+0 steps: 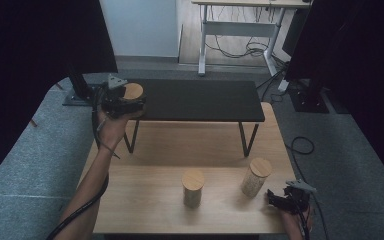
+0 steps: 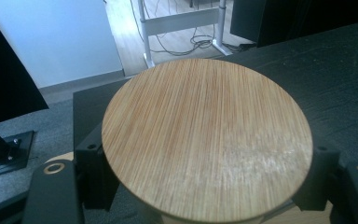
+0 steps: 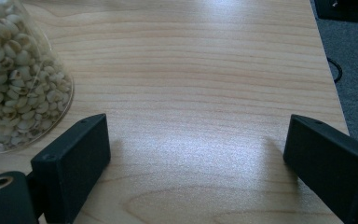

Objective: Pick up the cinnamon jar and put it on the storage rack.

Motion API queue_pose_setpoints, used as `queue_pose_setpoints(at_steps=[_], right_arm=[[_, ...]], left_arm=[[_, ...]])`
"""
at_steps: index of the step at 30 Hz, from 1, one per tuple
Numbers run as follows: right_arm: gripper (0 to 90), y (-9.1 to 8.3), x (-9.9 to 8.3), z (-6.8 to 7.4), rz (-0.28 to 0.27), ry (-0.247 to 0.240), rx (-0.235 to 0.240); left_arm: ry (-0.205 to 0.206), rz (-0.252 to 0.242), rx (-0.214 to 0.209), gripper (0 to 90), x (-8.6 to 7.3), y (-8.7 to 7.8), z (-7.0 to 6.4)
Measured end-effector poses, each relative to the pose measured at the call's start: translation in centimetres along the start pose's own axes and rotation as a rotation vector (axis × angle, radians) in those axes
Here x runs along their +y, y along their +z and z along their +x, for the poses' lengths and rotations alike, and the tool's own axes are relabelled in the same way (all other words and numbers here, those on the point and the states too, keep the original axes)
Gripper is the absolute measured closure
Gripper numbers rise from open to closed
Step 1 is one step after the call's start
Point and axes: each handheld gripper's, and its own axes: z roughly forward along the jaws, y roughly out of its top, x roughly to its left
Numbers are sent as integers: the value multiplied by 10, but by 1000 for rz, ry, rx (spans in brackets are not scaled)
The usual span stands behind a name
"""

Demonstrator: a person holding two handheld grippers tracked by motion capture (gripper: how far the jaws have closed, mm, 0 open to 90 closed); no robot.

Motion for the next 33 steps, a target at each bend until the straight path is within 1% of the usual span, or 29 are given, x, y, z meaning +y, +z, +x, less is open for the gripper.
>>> queue_pose_setpoints(at_steps=[16,24,33], right_arm=[[67,0,0,0,0,0,0],[67,0,0,0,0,0,0],[67,0,0,0,0,0,0]], left_arm=[[-8,-10,21,255,-3,8,0],[-7,-7,25,255,-4,10,0],[-17,-11,26,255,-5,13,1]])
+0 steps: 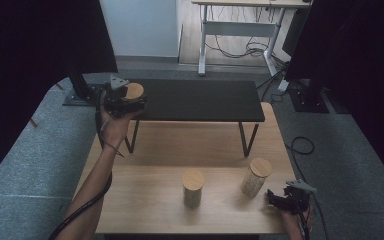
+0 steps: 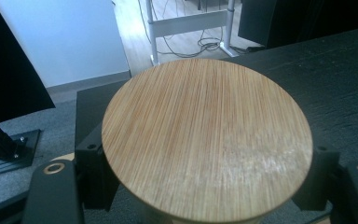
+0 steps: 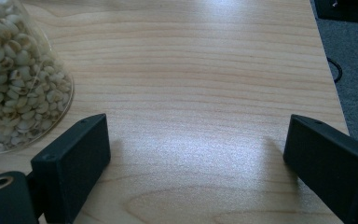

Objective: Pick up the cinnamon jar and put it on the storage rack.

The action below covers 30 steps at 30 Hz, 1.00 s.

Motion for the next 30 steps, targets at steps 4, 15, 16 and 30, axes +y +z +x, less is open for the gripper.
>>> queue_pose_setpoints(at_steps=[4,15,16,30], right_arm=[[67,0,0,0,0,0,0],[67,0,0,0,0,0,0],[67,0,0,0,0,0,0],[67,0,0,0,0,0,0]], left_arm=[[-4,-3,0,254,0,1,1],[-3,9,3,254,1,4,0],[-5,9,3,254,1,4,0],[3,12,3,134,2,9,1]])
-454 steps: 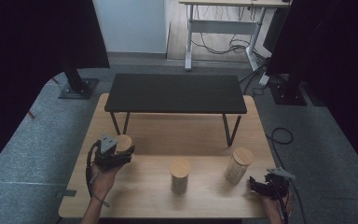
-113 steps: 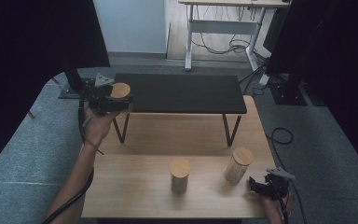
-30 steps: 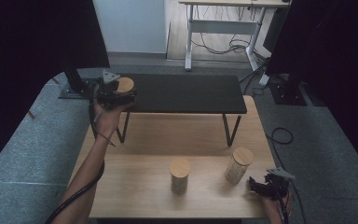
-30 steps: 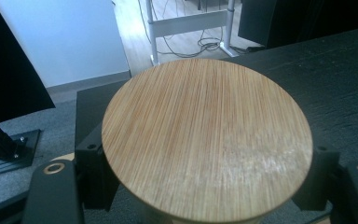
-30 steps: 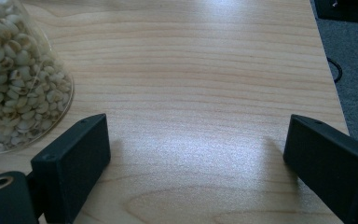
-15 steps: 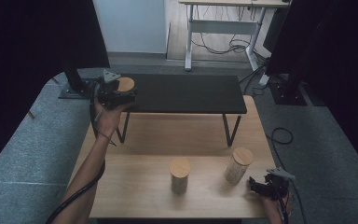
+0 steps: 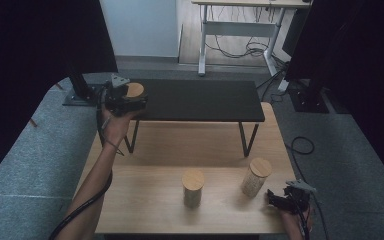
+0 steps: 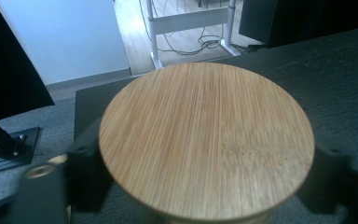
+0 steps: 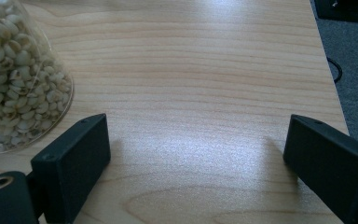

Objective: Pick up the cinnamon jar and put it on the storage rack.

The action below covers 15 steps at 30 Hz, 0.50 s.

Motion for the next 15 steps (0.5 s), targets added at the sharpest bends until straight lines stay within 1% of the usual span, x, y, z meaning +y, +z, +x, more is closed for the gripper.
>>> queue_pose_setpoints(at_steps=[1,2,6,15], right_arm=[[67,0,0,0,0,0,0],[67,0,0,0,0,0,0],[67,0,0,0,0,0,0],[67,0,0,0,0,0,0]], left_arm=[[8,-4,11,84,-1,1,-1],[8,-4,11,64,-1,1,-1],[1,-14,12,37,-1,2,-1],[0,-29,10,34,-4,-1,-2]])
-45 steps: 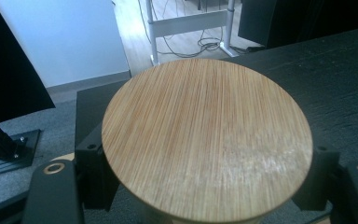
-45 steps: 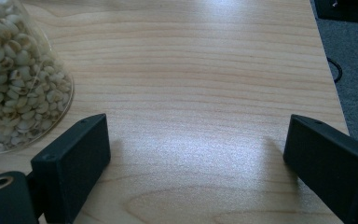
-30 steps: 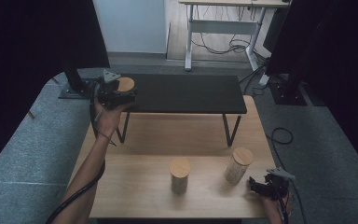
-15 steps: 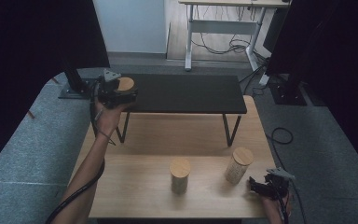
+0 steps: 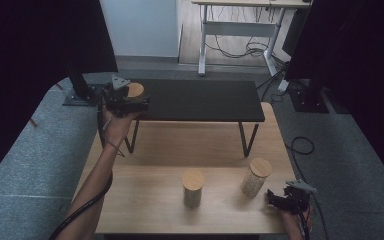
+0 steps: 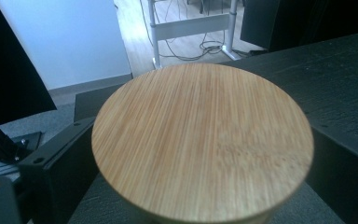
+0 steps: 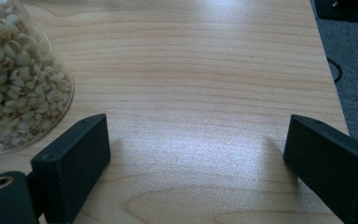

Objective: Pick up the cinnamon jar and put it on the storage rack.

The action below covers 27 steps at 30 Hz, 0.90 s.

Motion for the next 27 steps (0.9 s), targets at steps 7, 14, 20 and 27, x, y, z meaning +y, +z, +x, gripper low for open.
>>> queue_pose_setpoints(at_steps=[7,14,20,27], right_arm=[[67,0,0,0,0,0,0],[67,0,0,0,0,0,0],[67,0,0,0,0,0,0],[67,0,0,0,0,0,0]], left_arm=[[8,-16,4,37,-1,-5,0],[27,-23,7,41,-2,-10,-1],[32,-34,1,48,-5,-14,0],[33,-50,-11,52,-7,-19,1]])
